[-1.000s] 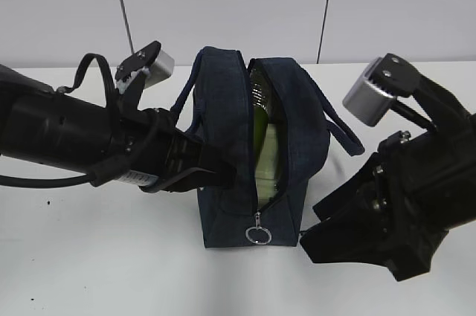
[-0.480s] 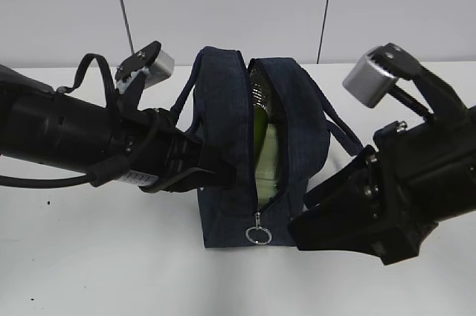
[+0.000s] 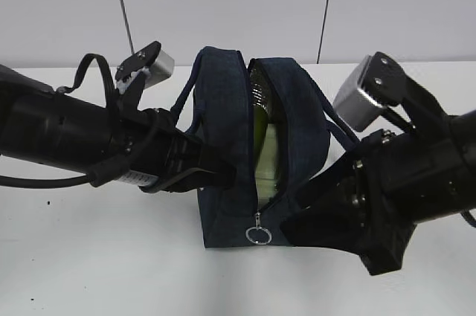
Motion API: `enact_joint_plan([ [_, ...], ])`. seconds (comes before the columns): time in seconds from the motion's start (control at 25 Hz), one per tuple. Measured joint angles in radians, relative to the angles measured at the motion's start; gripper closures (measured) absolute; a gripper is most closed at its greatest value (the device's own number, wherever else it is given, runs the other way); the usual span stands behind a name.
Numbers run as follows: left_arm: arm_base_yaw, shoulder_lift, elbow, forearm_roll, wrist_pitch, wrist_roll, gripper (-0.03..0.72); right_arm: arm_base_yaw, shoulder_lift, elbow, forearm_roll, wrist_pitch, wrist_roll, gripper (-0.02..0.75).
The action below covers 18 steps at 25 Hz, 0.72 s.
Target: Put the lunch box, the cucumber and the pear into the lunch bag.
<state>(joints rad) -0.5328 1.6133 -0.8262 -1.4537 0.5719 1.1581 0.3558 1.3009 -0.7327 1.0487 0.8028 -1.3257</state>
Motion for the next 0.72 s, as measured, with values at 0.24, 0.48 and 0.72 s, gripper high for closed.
enact_joint_plan([
  [0.24, 0.000, 0.000, 0.000, -0.004, 0.005, 0.000, 0.697, 0.000, 0.010, 0.140, 0.393, -0.073, -0.385, 0.372],
  [0.48, 0.000, 0.000, 0.000, -0.014, 0.008, 0.000, 0.697, 0.000, 0.061, 0.275, 0.660, -0.099, -0.660, 0.372],
  [0.72, 0.000, 0.000, 0.000, -0.020, 0.009, 0.000, 0.697, 0.000, 0.159, 0.301, 0.733, -0.090, -0.775, 0.372],
])
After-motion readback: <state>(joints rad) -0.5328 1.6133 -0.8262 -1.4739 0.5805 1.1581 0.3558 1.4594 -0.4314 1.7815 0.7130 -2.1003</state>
